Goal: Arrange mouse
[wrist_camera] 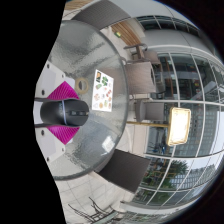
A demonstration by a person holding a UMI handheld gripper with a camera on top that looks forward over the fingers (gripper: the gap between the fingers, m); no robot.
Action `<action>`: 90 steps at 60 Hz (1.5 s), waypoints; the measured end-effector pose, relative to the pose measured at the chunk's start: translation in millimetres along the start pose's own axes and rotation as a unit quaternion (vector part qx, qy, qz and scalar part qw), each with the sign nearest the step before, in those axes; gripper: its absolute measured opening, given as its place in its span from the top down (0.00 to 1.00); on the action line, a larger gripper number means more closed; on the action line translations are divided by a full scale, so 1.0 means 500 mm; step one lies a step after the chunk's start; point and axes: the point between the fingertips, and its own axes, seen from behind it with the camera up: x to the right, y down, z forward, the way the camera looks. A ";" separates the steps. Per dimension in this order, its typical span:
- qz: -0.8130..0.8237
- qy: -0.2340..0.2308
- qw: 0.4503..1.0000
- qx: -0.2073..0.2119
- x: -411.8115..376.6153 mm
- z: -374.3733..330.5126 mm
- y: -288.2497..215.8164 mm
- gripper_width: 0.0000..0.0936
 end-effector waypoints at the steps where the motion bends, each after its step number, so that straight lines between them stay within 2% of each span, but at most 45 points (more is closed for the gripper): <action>1: 0.002 -0.003 1.000 -0.012 0.001 0.013 0.024 0.69; 7: 0.011 -0.018 0.998 -0.059 -0.001 0.071 0.147 0.69; 16: 0.020 -0.030 0.995 -0.097 -0.015 0.108 0.261 0.65; 18: 0.017 -0.027 0.996 -0.084 -0.014 0.111 0.250 0.64; 25: -0.001 -0.022 0.997 -0.075 -0.014 0.114 0.254 0.53; 30: -0.004 -0.013 0.997 -0.078 -0.008 0.116 0.251 0.41; 35: -0.008 0.014 0.996 -0.085 0.016 0.105 0.247 0.09; 36: -0.007 0.014 0.996 -0.087 0.016 0.101 0.244 0.06; 39: -0.002 0.008 0.996 -0.085 0.007 0.084 0.231 0.08; 45: 0.006 0.008 0.998 -0.054 -0.010 0.020 0.151 0.07; 51: 0.004 0.013 1.000 -0.021 -0.029 -0.087 0.064 0.07; 62: 0.021 0.001 0.999 0.034 -0.089 -0.308 -0.019 0.07; 73: 0.016 0.010 0.998 0.063 -0.130 -0.458 -0.005 0.07; 90: 0.013 0.012 0.998 0.058 -0.177 -0.583 0.092 0.07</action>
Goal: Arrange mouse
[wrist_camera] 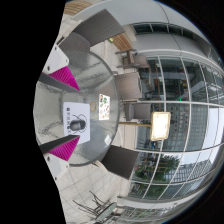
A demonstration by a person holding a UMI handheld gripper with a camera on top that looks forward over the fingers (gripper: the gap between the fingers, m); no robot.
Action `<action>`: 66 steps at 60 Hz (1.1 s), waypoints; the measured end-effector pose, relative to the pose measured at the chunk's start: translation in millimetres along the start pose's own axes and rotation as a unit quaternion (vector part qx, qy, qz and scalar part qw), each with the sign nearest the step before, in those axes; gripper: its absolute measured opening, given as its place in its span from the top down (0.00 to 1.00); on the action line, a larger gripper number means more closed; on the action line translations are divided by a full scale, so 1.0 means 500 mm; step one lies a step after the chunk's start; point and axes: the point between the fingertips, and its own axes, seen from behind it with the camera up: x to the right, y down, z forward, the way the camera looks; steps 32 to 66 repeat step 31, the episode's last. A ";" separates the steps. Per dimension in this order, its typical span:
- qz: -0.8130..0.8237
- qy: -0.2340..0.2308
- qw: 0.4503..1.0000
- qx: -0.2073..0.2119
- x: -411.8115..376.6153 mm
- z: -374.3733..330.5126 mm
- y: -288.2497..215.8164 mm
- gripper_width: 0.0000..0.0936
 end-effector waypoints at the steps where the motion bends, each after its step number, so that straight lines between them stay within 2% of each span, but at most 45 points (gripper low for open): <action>1: -0.001 0.000 1.000 0.000 0.000 -0.005 0.004 0.07; 24: -0.014 -0.001 1.000 0.015 -0.028 -0.064 0.026 0.07; 66: -0.012 -0.001 1.000 0.016 -0.029 -0.068 0.028 0.07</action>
